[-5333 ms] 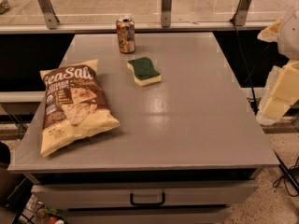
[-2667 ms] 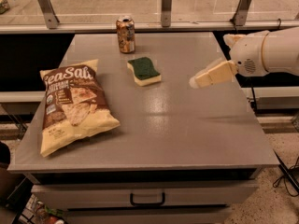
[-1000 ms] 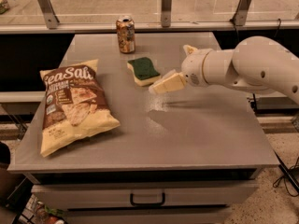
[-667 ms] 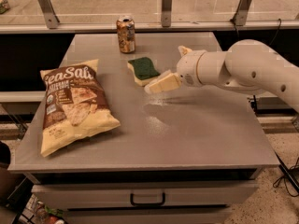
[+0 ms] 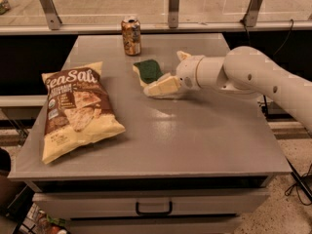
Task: Pick sponge
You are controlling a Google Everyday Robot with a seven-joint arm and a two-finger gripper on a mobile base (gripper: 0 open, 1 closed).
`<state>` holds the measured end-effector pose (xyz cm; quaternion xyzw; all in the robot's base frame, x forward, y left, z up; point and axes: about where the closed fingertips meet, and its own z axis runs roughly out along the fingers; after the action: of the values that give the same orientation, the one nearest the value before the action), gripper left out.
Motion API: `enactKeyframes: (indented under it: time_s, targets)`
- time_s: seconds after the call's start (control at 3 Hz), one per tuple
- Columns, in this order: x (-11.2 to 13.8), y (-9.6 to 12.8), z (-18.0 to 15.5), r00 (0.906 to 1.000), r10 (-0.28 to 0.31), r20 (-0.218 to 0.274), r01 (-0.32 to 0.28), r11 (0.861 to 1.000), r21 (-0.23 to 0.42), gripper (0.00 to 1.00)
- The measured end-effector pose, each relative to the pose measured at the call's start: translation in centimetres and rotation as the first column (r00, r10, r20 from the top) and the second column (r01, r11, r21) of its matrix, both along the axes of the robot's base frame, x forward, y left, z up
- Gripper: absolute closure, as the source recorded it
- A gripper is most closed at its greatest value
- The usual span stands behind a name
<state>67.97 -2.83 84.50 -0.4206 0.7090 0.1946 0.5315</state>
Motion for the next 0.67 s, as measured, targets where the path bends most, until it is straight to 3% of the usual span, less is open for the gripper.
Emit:
enactKeyframes:
  time_s: [0.33, 0.67]
  targets:
    - [0.61, 1.2, -0.96, 0.9997, 0.024, -0.006, -0.023, 0.999, 0.05, 0.18]
    - [0.57, 1.45, -1.04, 0.9996, 0.027, -0.007, -0.027, 0.998, 0.049, 0.41]
